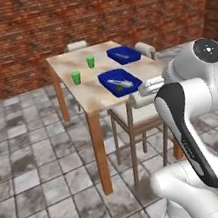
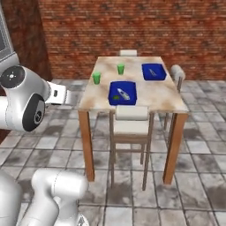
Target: Gather the mushroom and lime from the fridge and place them on a tray on the dining counter. Then gather the chicken drumstick and fish from the fridge and place them on the other tray.
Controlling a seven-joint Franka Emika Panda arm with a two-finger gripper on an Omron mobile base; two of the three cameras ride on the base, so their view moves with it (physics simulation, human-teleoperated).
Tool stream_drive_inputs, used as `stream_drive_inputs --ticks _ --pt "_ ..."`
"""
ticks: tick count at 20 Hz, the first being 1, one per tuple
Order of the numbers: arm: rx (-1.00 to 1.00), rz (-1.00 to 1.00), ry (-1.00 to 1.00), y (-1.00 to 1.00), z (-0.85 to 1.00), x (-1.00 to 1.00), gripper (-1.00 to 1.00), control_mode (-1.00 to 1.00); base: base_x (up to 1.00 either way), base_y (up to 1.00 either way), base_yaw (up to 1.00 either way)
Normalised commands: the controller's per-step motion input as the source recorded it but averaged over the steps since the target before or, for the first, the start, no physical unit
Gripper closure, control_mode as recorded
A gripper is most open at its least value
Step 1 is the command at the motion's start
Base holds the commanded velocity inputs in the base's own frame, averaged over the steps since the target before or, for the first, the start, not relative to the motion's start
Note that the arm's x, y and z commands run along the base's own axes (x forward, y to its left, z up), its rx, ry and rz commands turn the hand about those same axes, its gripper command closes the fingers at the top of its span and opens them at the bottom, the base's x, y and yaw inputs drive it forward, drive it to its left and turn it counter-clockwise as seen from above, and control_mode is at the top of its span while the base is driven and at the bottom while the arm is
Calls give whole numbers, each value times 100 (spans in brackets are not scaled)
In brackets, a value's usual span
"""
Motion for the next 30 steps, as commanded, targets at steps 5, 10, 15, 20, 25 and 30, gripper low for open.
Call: stream_drive_inputs --ticks 5,10,15,20,25,30 --pt "0 0 0 0 0 0 100 100 80 -61 23" --pt "0 0 0 0 0 0 100 100 49 -68 32" --pt "0 0 0 0 0 0 100 100 43 -78 33" --pt "0 0 0 0 0 0 100 100 41 -86 31" --pt "0 0 0 0 0 0 100 100 35 -70 28" --pt "0 0 0 0 0 0 100 100 54 -33 23"
